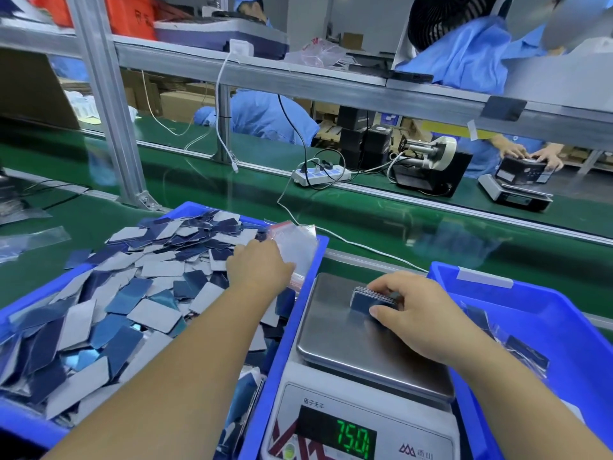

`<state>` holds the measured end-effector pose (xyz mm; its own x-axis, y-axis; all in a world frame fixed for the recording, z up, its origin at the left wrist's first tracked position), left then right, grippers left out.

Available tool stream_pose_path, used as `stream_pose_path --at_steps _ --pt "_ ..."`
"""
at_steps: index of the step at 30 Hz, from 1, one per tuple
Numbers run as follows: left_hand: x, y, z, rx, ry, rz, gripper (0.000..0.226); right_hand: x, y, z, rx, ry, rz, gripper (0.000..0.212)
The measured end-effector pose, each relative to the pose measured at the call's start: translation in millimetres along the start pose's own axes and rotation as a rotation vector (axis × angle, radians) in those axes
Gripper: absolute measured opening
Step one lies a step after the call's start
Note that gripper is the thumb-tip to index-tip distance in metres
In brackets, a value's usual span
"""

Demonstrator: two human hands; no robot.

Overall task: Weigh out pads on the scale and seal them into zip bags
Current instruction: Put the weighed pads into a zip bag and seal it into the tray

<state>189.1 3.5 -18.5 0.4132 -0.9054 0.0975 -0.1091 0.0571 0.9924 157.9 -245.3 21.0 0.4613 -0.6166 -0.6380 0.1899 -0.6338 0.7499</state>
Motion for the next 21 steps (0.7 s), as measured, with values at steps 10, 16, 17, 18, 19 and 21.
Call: stream_pose_path --at_steps 10,16,17,18,19,21 --pt "-10.6 22.6 2.7 0.101 0.047 0.312 0.022 -0.3 1.3 1.8 -0.013 -0.04 -0.017 0.023" --pt "11.7 51.8 22.9 0.175 -0.191 0.785 0.014 0.4 7.3 0.1 0.128 -0.086 -0.37 0.02" --pt "21.0 53.6 29.4 0.119 -0.267 0.905 0.014 -1.1 8.1 1.0 0.144 -0.093 -0.56 0.019" --pt "30.7 53.3 35.6 0.053 -0.331 0.999 0.015 -3.5 9.0 2.1 0.155 -0.086 -0.734 0.019" --pt "39.4 52.2 41.3 0.0 -0.386 1.053 0.018 -6.0 10.4 2.9 0.168 -0.073 -0.866 0.02" --pt "53.2 50.2 49.8 -0.048 -0.476 1.082 0.022 -8.1 13.1 4.3 0.199 -0.062 -0.99 0.025"
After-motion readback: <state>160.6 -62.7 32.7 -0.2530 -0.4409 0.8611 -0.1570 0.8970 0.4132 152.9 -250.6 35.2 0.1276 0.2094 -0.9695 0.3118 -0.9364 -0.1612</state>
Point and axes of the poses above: each hand's wrist, its own z-axis away from the middle knuckle, its own y-axis out of the back of the hand, x = y × z, the point moved 5 cm from there along -z, towards the middle knuckle, and after that the axes turned 12 degrees about -z, right-handed, at the moved point
